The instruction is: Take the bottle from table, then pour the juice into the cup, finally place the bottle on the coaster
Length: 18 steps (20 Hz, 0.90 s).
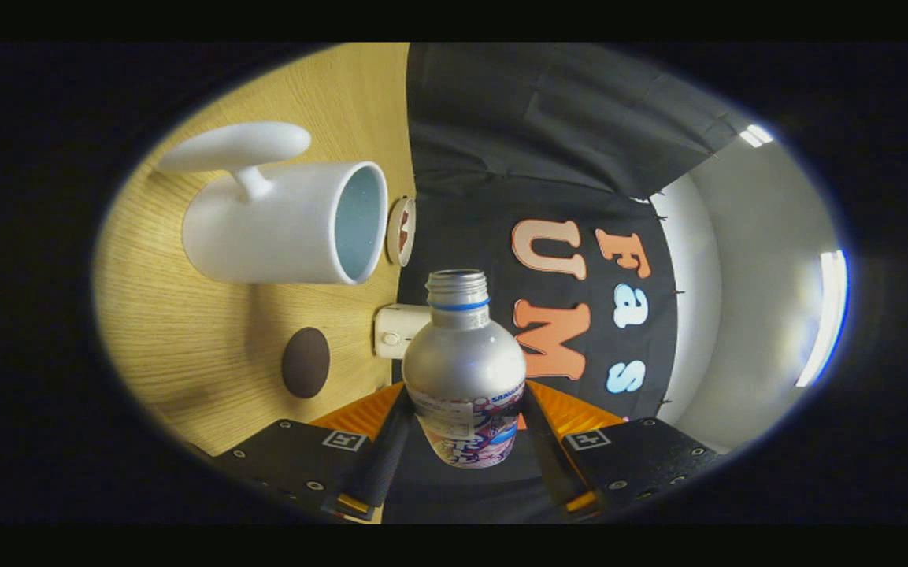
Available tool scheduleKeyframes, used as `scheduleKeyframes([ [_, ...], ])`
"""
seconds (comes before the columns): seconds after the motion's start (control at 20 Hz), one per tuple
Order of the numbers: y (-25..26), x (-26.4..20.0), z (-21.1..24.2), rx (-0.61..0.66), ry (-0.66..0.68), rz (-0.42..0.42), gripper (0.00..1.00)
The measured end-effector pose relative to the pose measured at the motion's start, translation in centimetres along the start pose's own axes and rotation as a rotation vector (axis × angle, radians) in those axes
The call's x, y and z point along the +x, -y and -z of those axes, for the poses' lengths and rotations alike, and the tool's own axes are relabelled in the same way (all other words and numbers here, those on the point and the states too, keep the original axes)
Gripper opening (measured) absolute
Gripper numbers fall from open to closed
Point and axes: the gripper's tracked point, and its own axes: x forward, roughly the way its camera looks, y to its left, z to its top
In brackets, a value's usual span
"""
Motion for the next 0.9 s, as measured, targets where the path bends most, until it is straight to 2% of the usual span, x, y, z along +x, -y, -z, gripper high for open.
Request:
scheduleKeyframes([
  [0.9, 0.47, 0.02, 0.04, -0.077, 0.024, 0.021, 0.76],
])
